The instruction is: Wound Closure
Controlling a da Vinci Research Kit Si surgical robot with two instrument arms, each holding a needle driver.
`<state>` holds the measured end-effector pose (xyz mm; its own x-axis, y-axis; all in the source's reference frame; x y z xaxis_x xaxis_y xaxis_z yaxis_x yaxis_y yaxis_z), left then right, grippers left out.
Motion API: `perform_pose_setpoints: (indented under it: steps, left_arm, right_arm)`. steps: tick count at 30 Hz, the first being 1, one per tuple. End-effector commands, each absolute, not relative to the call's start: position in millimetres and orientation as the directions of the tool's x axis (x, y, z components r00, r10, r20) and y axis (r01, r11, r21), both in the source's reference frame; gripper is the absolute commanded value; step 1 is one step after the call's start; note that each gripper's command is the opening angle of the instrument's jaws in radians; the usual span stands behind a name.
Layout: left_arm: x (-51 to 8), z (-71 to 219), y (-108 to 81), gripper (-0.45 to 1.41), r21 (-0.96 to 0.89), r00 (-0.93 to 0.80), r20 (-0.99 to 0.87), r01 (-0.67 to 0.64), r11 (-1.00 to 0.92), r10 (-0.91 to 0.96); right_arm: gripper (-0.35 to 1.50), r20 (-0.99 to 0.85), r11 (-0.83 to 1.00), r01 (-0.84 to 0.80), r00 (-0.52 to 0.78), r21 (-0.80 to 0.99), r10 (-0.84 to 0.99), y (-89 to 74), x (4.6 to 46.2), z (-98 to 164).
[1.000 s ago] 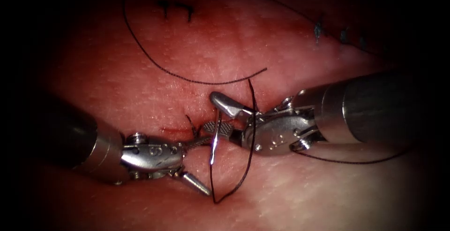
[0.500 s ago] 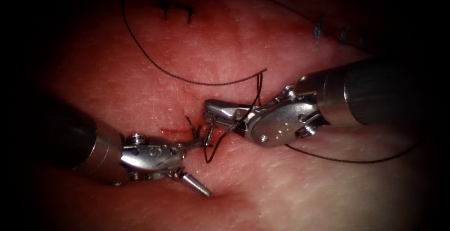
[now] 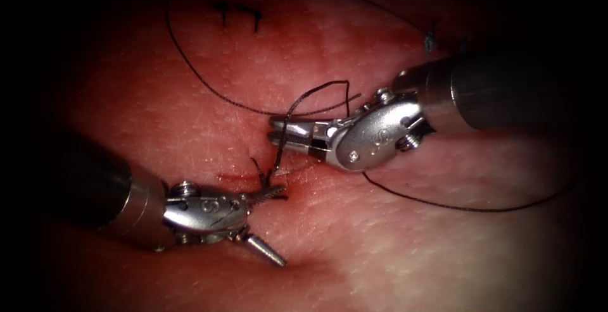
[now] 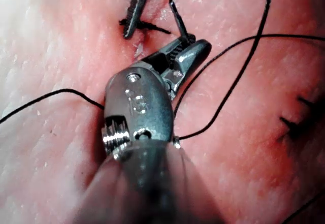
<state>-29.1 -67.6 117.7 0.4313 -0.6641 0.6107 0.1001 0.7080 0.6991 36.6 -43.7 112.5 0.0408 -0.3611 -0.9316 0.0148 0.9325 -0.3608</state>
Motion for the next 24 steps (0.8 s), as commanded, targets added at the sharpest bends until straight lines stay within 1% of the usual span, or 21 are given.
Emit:
perform_pose_setpoints:
  steps: [1, 6, 11, 12, 15, 19, 24]
  left_arm:
    - [-29.4, 117.7, -68.5, 0.98, 0.704, 0.432, 0.607, 0.096, 0.704, -0.667]
    - [-28.9, 116.7, -67.8, 0.98, 0.709, 0.427, 0.600, 0.107, 0.697, -0.676]
    - [-28.7, 115.9, -67.4, 0.98, 0.704, 0.425, 0.606, 0.107, 0.702, -0.672]
    - [-28.8, 115.8, -67.5, 0.98, 0.701, 0.426, 0.609, 0.105, 0.706, -0.669]
    - [-28.8, 115.3, -67.5, 0.98, 0.699, 0.426, 0.612, 0.103, 0.708, -0.667]
    - [-28.9, 114.5, -67.1, 0.98, 0.699, 0.424, 0.613, 0.105, 0.708, -0.667]
    - [-29.8, 113.7, -66.1, 0.96, 0.695, 0.421, 0.618, 0.102, 0.712, -0.664]
  right_arm:
    - [-0.35, -0.963, 0.963, 0.008, -0.007, -0.268, -0.268, -43.3, 37.2, 115.3]
    - [-0.35, -0.989, 0.991, 0.015, -0.072, -0.132, -0.130, -43.6, 36.9, 117.8]
    - [-0.35, -0.995, 1.000, 0.013, -0.096, -0.018, -0.017, -43.8, 36.7, 118.8]
    - [-0.35, -0.994, 1.000, 0.012, -0.102, 0.028, 0.029, -44.0, 36.8, 118.8]
    - [-0.35, -0.991, 0.997, 0.034, -0.111, 0.076, 0.079, -44.6, 37.0, 118.8]
    - [-0.35, -0.986, 0.990, 0.050, -0.093, 0.134, 0.138, -45.4, 37.3, 119.1]
    - [-0.35, -0.982, 0.986, 0.030, -0.086, 0.163, 0.165, -44.7, 37.1, 118.6]
